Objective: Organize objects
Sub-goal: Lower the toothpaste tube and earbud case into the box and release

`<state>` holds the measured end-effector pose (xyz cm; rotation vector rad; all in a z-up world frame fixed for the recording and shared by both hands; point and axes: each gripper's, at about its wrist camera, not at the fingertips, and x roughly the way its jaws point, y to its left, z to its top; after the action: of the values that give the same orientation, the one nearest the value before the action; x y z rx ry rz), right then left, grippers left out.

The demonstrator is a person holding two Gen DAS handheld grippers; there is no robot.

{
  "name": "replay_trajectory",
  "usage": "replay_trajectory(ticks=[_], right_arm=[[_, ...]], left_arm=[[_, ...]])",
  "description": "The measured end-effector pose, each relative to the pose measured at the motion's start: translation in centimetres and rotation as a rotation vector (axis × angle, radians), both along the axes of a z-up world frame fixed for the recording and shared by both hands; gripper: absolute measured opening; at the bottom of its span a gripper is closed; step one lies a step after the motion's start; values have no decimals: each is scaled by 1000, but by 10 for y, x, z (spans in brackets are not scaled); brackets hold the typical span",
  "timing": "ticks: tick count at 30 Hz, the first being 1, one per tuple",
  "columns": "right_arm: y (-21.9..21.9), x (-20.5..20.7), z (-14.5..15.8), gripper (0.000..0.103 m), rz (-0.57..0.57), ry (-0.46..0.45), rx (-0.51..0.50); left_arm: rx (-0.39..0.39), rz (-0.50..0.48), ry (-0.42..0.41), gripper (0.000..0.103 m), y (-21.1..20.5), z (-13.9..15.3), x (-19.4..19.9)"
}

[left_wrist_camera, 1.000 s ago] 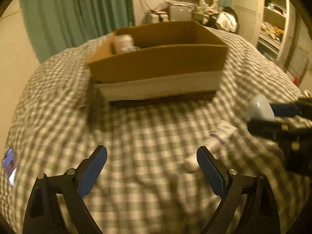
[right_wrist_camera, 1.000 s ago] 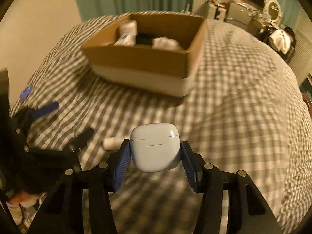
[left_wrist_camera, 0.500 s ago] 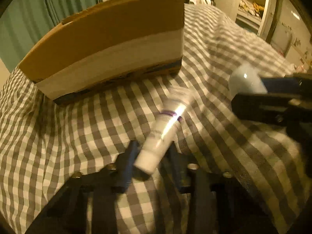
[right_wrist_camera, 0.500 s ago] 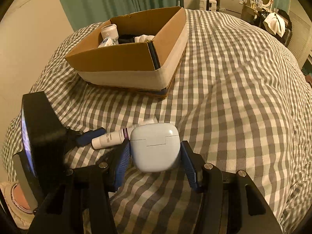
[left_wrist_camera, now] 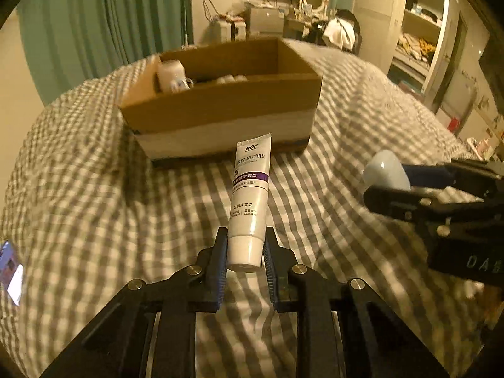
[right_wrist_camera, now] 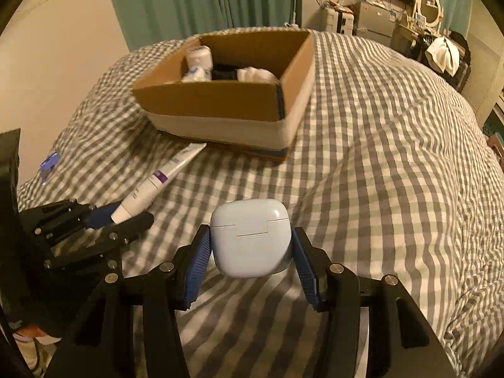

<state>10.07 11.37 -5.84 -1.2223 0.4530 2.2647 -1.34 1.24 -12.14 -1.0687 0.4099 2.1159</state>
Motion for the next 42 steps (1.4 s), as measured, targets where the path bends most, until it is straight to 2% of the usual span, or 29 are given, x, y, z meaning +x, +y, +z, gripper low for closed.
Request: replay_trajectory(ticks=[7, 13, 18, 24, 31, 36, 42], right_arm=[[-29, 1, 43, 51, 29, 48, 77], [-41, -7, 85, 51, 57, 98, 149], [-33, -26, 117, 51, 77, 140, 202], [1, -55, 134, 51, 82, 174, 218], [62, -103, 128, 51, 56, 182, 202], [110, -138, 107, 51, 32, 169, 163], [157, -172, 67, 51, 19, 113, 115]], left_arm=[[72, 19, 70, 21, -18, 50, 12], [133, 35, 126, 21, -25, 94, 4], [168, 53, 165, 21, -20, 126, -24], [175, 74, 196, 21, 2, 145, -69], [152, 67, 182, 21, 43, 134, -125], [116, 45, 137, 21, 72, 99, -155], [69, 7, 65, 21, 100, 52, -176]])
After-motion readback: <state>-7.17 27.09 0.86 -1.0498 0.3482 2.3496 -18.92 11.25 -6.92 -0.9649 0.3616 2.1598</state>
